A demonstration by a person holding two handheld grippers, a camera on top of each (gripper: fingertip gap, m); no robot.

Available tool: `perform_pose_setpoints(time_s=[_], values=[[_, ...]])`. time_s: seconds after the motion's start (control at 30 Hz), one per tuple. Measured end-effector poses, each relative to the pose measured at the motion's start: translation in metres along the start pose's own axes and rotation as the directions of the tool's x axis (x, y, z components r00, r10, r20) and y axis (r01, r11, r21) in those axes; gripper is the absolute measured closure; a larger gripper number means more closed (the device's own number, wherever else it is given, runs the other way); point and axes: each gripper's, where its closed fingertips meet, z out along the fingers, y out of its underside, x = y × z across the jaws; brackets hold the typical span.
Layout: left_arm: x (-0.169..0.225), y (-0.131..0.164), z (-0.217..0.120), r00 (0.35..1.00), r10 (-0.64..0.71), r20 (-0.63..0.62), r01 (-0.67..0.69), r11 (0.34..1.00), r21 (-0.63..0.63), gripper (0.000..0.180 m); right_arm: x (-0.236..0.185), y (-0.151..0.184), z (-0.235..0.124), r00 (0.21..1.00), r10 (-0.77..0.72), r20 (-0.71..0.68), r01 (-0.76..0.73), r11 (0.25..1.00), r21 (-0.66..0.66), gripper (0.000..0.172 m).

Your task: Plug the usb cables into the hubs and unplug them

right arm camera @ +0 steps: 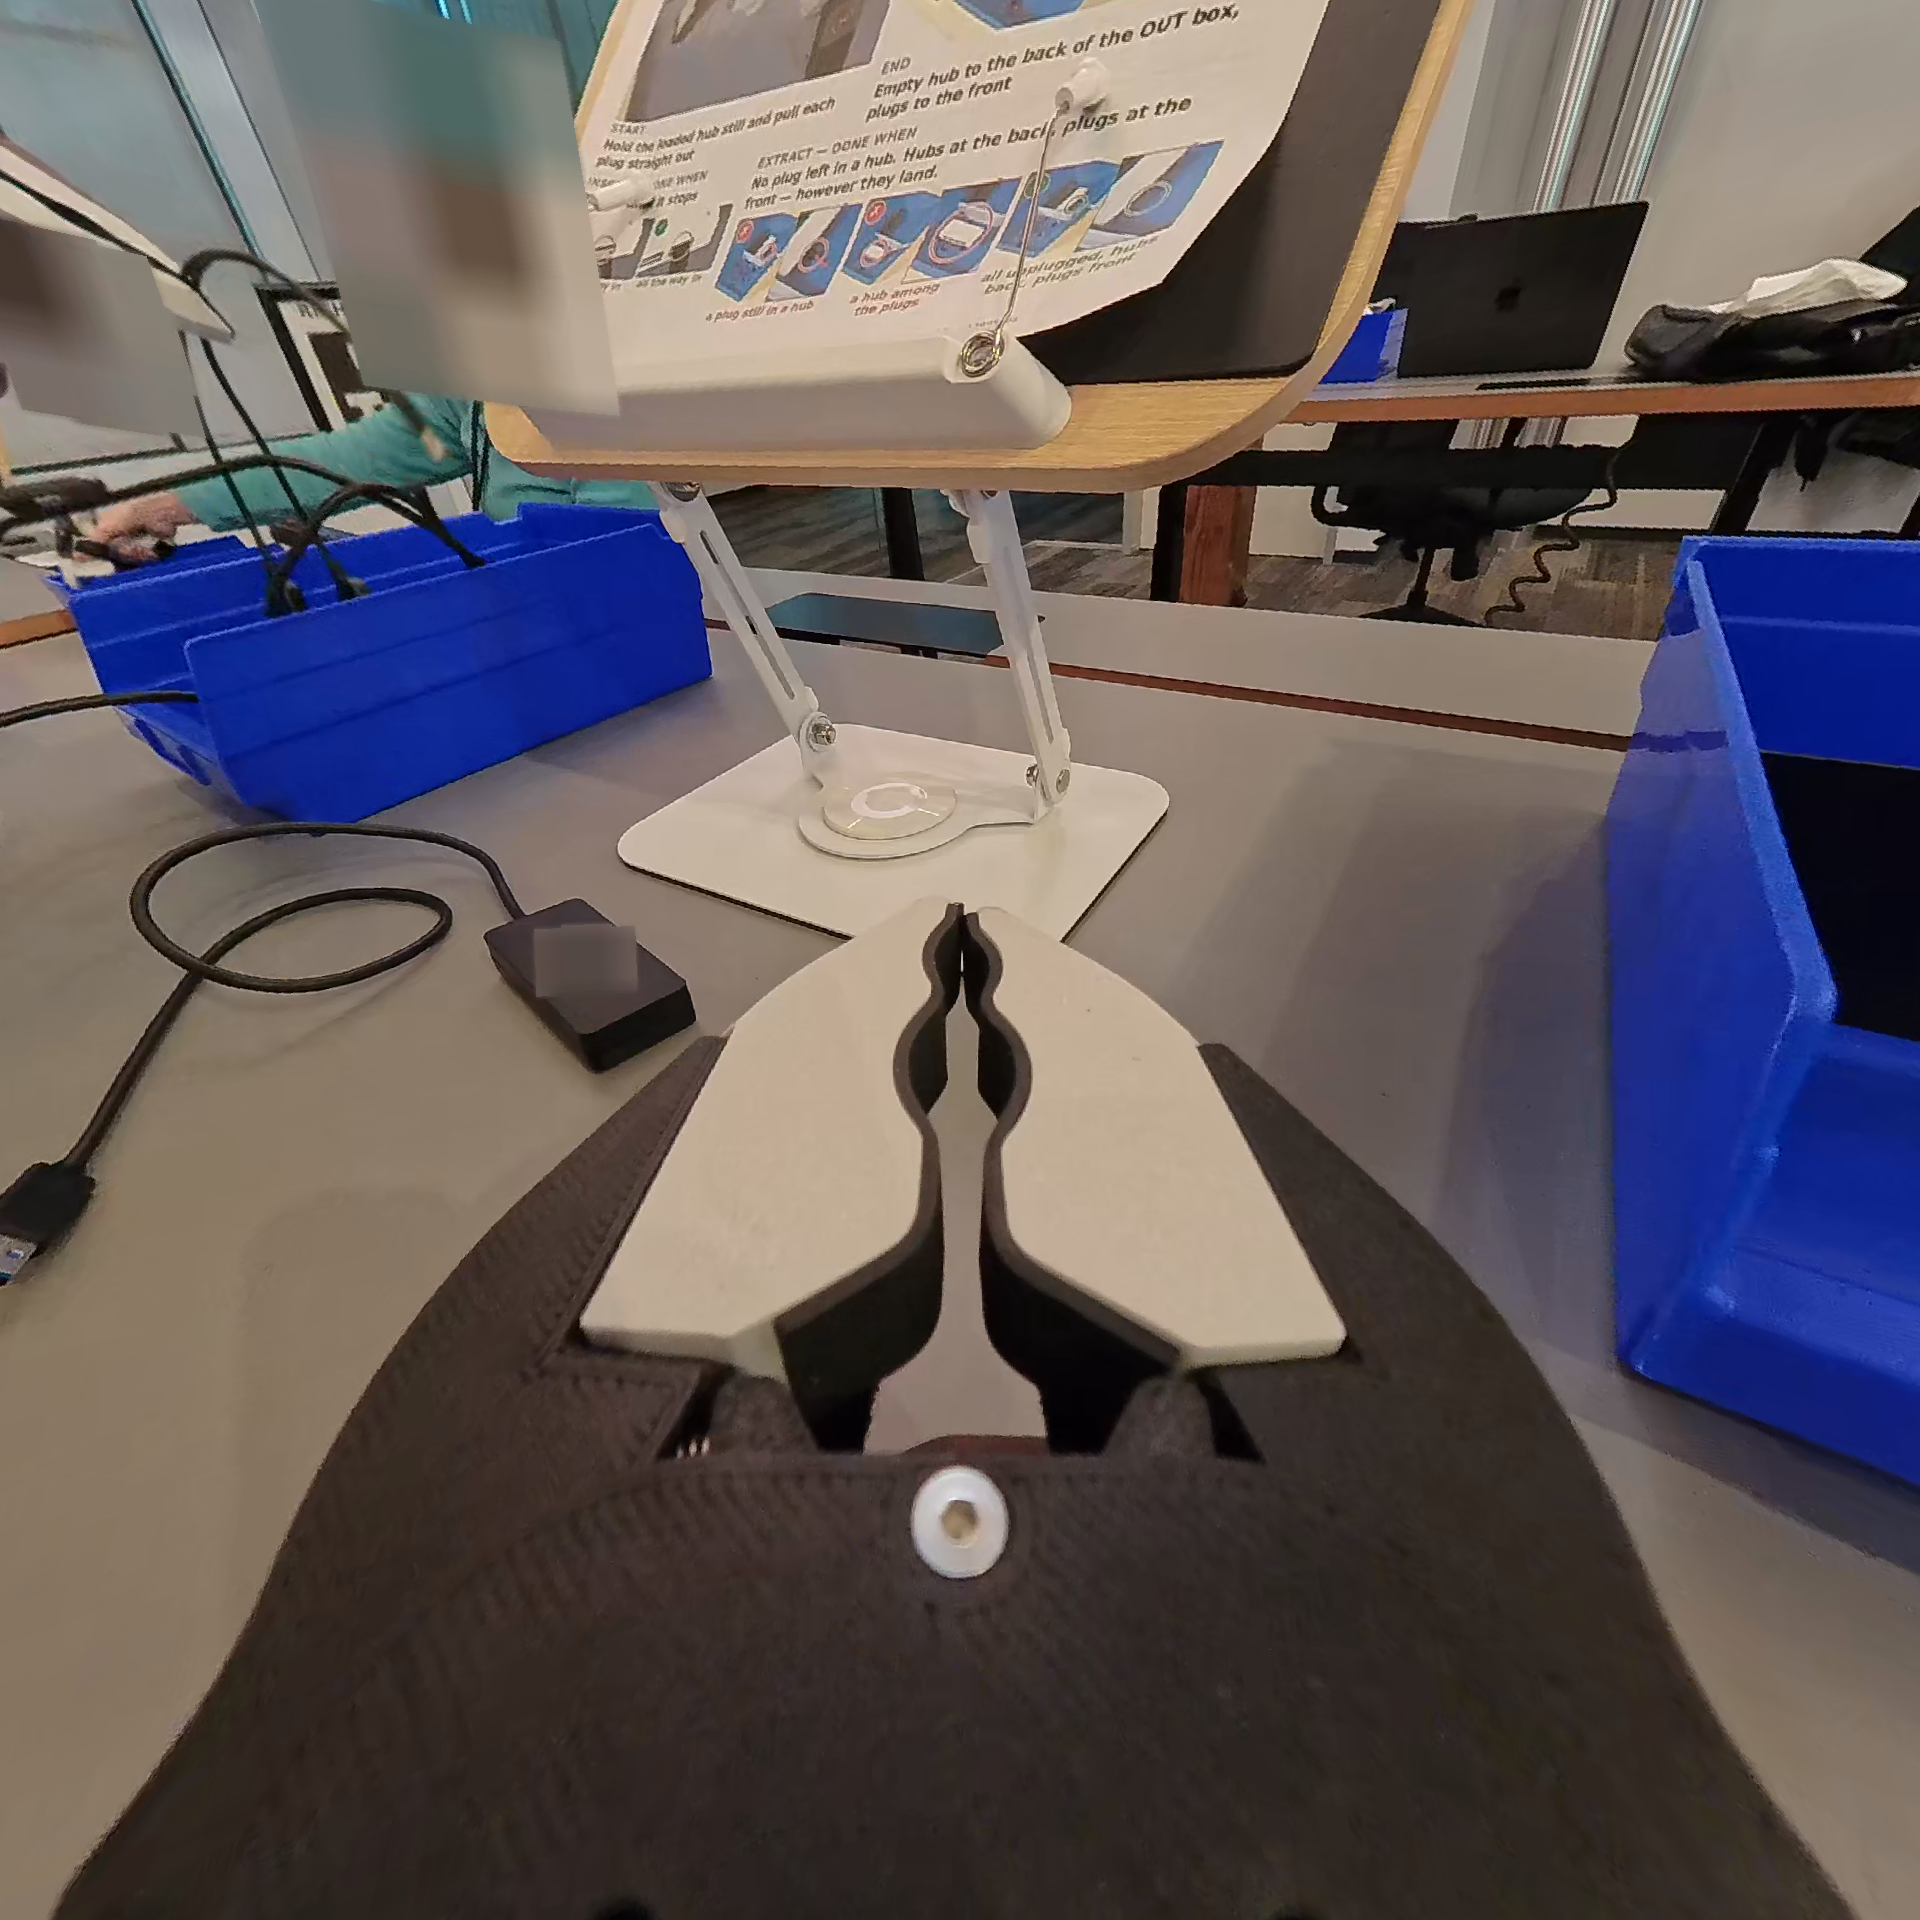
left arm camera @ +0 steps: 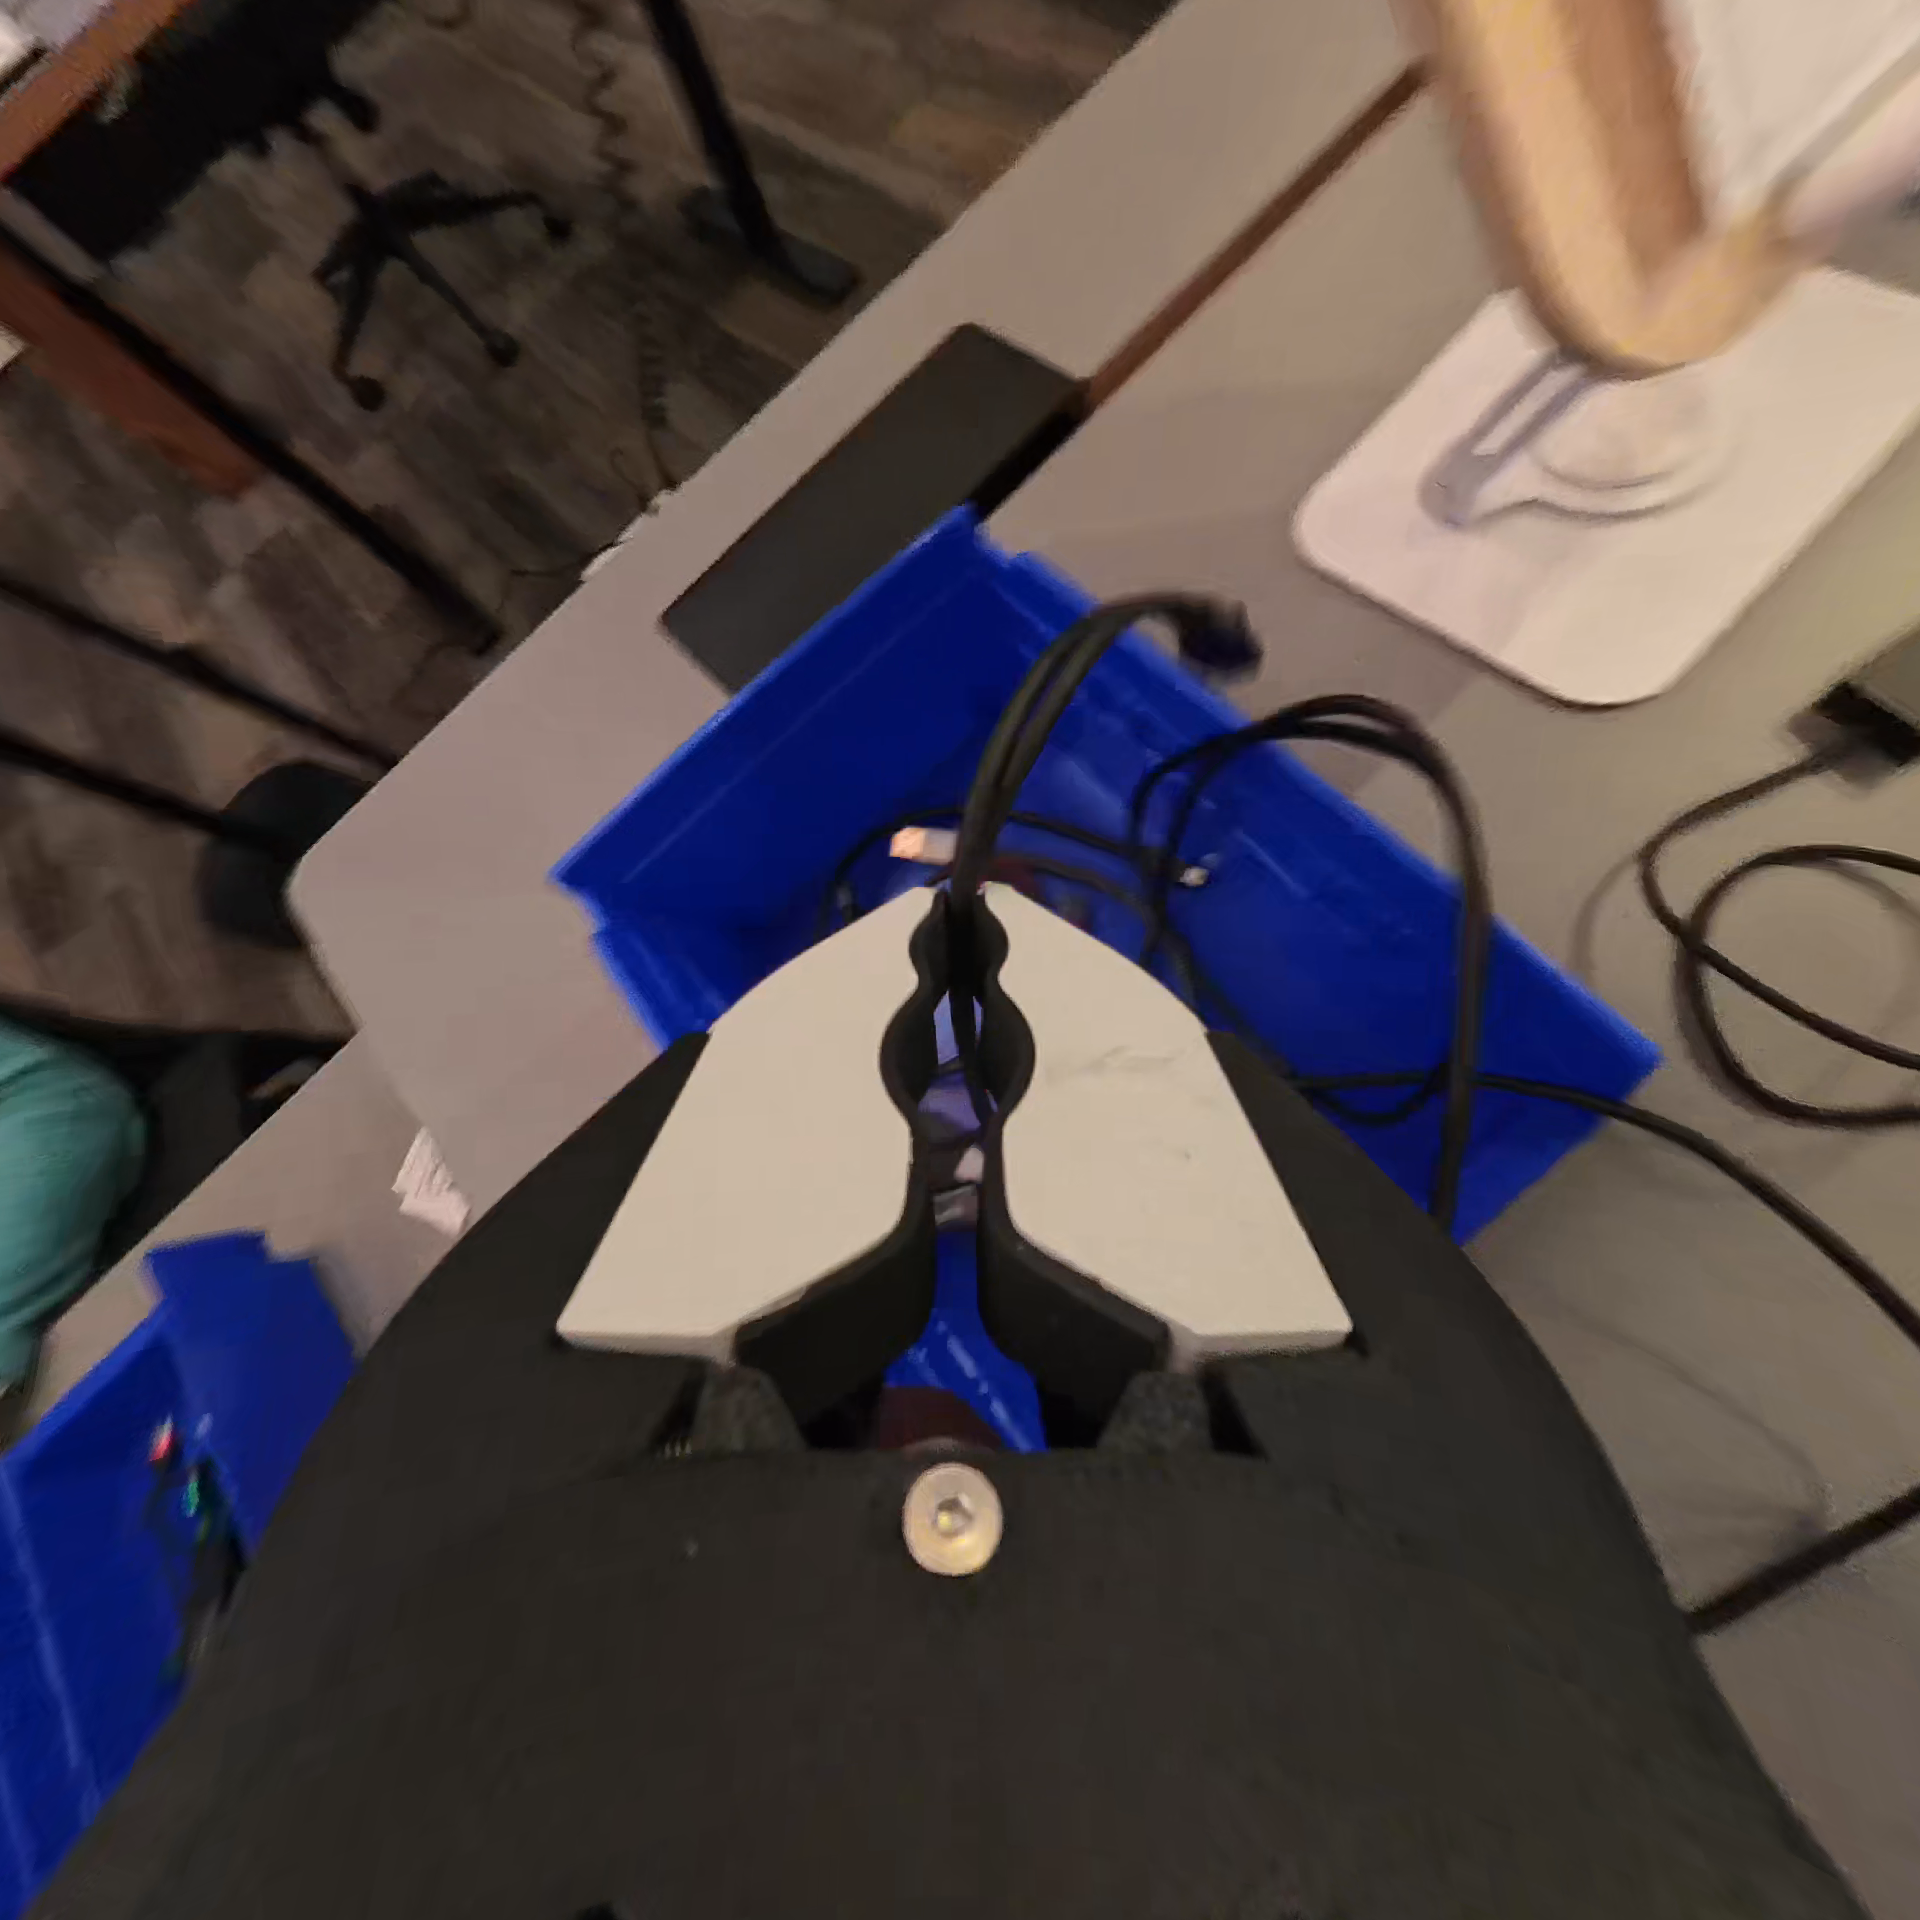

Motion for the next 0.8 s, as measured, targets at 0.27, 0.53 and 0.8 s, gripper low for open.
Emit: perform_pose_setpoints(time_s=[0.27, 0.53, 0.8], values=[[-0.045, 0.040, 0.030, 0.969, -0.115, 0.217, 0.151, 0.976, -0.156, 0.179, 0.000, 0.001, 0.001, 1.000, -0.005, -0.001, 0.005, 1.000, -0.006, 0.172], [-0.019, 0.002, 0.040, 0.967, -0.087, 0.238, 0.117, 0.987, -0.112, 0.114, 0.000, 0.000, 0.000, 1.000, -0.001, 0.001, 0.001, 1.000, -0.002, 0.172], [0.106, 0.001, 0.052, 0.998, -0.001, -0.066, -0.018, 0.961, -0.274, 0.120, -0.002, -0.001, 0.000, 1.000, 0.010, 0.017, -0.010, 1.000, 0.002, 0.172]])
